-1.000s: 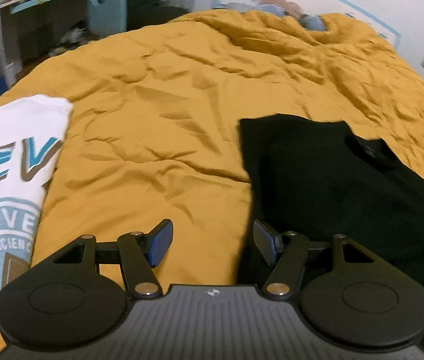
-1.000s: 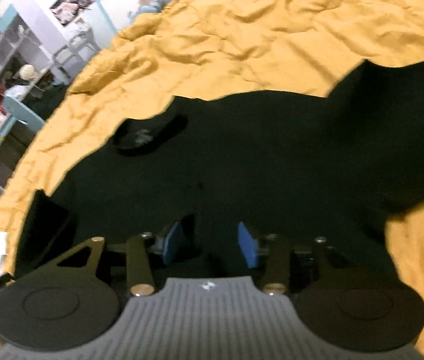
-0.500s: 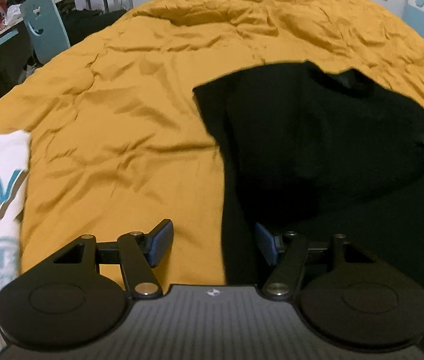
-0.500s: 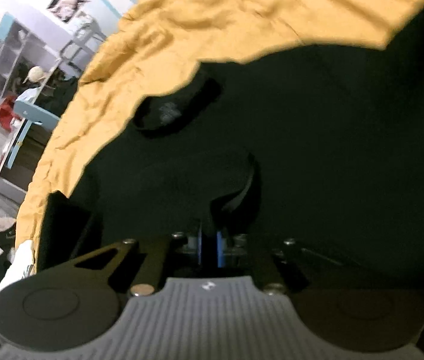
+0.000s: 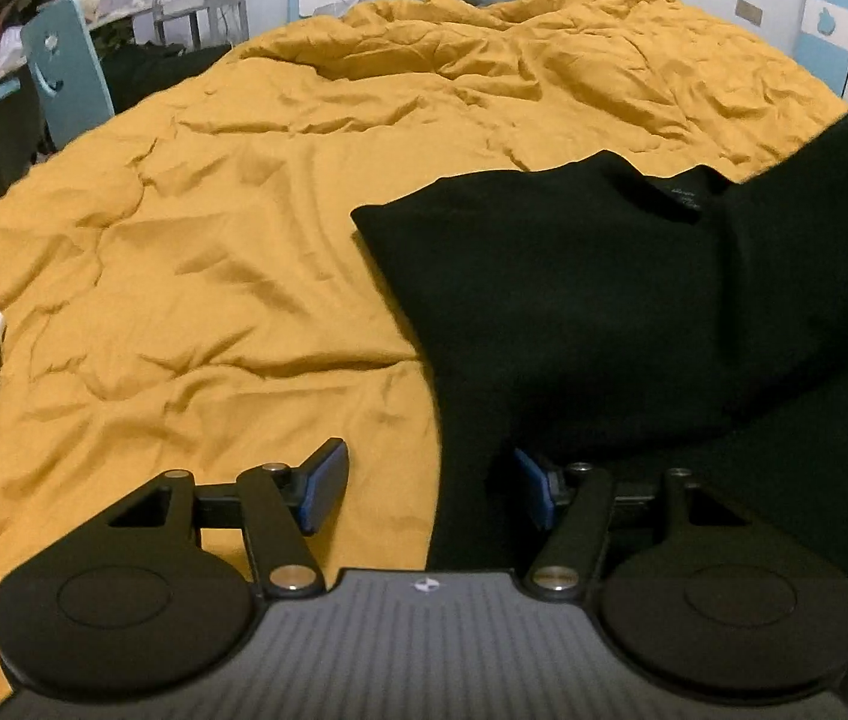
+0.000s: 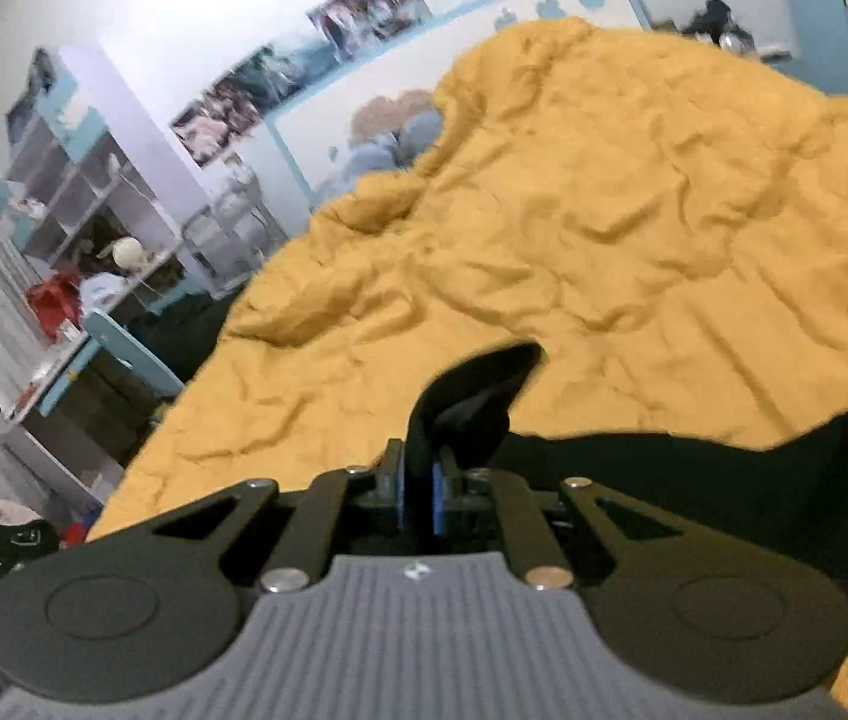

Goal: Fold small clothes

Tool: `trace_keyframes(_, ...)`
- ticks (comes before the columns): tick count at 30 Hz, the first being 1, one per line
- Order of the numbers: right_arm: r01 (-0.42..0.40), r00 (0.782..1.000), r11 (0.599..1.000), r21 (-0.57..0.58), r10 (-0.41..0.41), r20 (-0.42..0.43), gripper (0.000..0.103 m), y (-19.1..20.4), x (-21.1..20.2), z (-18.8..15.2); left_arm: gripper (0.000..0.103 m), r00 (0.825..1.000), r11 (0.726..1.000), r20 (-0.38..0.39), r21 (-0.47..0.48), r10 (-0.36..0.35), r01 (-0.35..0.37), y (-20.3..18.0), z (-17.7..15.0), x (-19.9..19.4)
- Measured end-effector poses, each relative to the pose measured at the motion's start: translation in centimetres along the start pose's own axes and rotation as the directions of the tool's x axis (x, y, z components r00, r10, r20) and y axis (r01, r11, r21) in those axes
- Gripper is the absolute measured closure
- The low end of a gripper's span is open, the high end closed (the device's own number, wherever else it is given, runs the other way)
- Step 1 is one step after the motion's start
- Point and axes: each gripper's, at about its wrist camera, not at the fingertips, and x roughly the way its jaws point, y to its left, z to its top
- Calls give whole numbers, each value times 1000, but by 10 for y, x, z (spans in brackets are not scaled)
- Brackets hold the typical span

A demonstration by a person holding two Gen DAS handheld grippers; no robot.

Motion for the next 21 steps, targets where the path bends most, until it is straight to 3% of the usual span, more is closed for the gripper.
trace_keyframes(3,2,1000,1000,5,-2,-20,100,-3,6,-5,33,1000,1000,21,28,12,-13,-8,5,1)
trace_keyframes(6,-3,1000,1000,12,3,-26,100,-6,11,-7,44,999,999,45,35,-18,16,-12,8,-2)
trace_keyframes(8,-5,1000,1000,4,5,-25,100,-6,11,-9,68,997,998,55,41,-50,47,-13,10,-3)
trace_keyframes(11,-11,1000,1000,-11,10,-22,100,-2,12,-7,92,994,997,73,22,-78,77,-11,13,-5)
trace_keyframes(16,-113,991,994,-13,113,72,100,-5,-15,3,95,993,994,105,-87,-56,65,12,10,-14)
trace_keyframes(18,-55,996,998,-7,55,69,100,-21,-19,0,95,994,994,88,-87,-64,72,17,6,-13)
trace_keyframes(21,86,996,996,19,-85,-34,100,-63,0,-21,95,995,995,42,-48,-87,89,15,4,-7)
